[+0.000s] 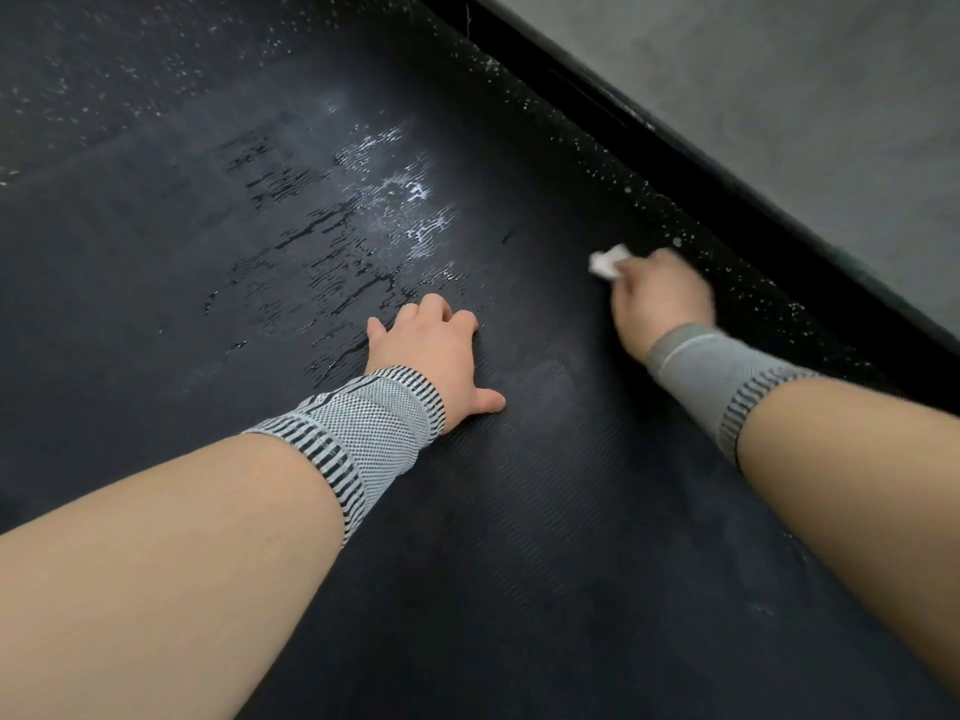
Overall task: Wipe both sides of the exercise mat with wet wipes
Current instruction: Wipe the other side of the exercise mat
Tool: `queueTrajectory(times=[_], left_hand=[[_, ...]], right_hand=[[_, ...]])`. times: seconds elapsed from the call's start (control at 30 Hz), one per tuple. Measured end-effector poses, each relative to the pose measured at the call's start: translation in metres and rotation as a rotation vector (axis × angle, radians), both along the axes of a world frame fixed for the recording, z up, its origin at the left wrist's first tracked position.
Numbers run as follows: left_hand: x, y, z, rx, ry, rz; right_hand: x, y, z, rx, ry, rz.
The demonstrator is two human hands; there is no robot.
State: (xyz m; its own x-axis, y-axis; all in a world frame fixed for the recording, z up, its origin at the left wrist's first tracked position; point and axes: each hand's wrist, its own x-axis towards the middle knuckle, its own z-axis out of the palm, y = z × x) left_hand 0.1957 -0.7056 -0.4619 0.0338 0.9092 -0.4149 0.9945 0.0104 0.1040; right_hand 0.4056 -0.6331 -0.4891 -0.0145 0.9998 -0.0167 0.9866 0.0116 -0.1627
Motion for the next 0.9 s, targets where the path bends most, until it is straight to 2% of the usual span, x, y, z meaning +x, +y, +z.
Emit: queueTrajectory(times=[0.07, 0.13, 0.23, 0.3, 0.37, 0.47, 0.53, 0.57, 0.7, 0.73, 0.77, 0.8, 0.9], left_hand=[[-0.001, 0.000, 0.000, 0.007, -0.009, 0.004], [0.000, -0.002, 0.000, 0.005, -0.014, 0.006], [0.000, -0.003, 0.000, -0.003, -0.008, -0.002], [0.000, -0.003, 0.000, -0.004, -0.010, 0.000], [0.000, -0.003, 0.000, -0.007, -0.014, 0.004], [0.001, -0.004, 0.000, -0.006, -0.024, 0.008], [0.000, -0.004, -0.001, -0.004, -0.029, 0.008], [0.000, -0.004, -0.001, -0.008, -0.029, 0.007], [0.000, -0.004, -0.002, -0.003, -0.018, -0.005], [-0.001, -0.004, -0.003, -0.002, -0.019, -0.006], [-0.001, -0.004, -0.003, 0.001, -0.024, -0.004], [-0.001, -0.004, -0.003, 0.004, -0.030, 0.000], [-0.002, -0.005, -0.004, 0.015, -0.045, 0.005]], right_hand=[[-0.011, -0.023, 0.001, -0.008, 0.029, 0.268], [-0.006, -0.019, 0.001, 0.044, -0.029, 0.357], [0.013, 0.012, -0.003, 0.110, -0.165, 0.108], [0.017, 0.027, -0.008, 0.091, -0.090, -0.136], [0.005, 0.026, -0.012, 0.061, 0.028, -0.172], [-0.011, 0.003, -0.014, 0.032, 0.053, 0.206], [-0.007, 0.003, -0.009, 0.038, -0.002, 0.353], [-0.004, 0.012, -0.007, 0.050, -0.022, 0.307], [0.007, 0.049, -0.006, -0.056, -0.009, -0.226], [0.000, 0.047, -0.008, -0.055, 0.016, -0.260], [-0.009, 0.040, -0.009, -0.030, 0.054, -0.235], [-0.019, 0.028, -0.011, 0.006, 0.066, -0.119], [-0.032, -0.008, -0.010, 0.044, 0.042, 0.322]])
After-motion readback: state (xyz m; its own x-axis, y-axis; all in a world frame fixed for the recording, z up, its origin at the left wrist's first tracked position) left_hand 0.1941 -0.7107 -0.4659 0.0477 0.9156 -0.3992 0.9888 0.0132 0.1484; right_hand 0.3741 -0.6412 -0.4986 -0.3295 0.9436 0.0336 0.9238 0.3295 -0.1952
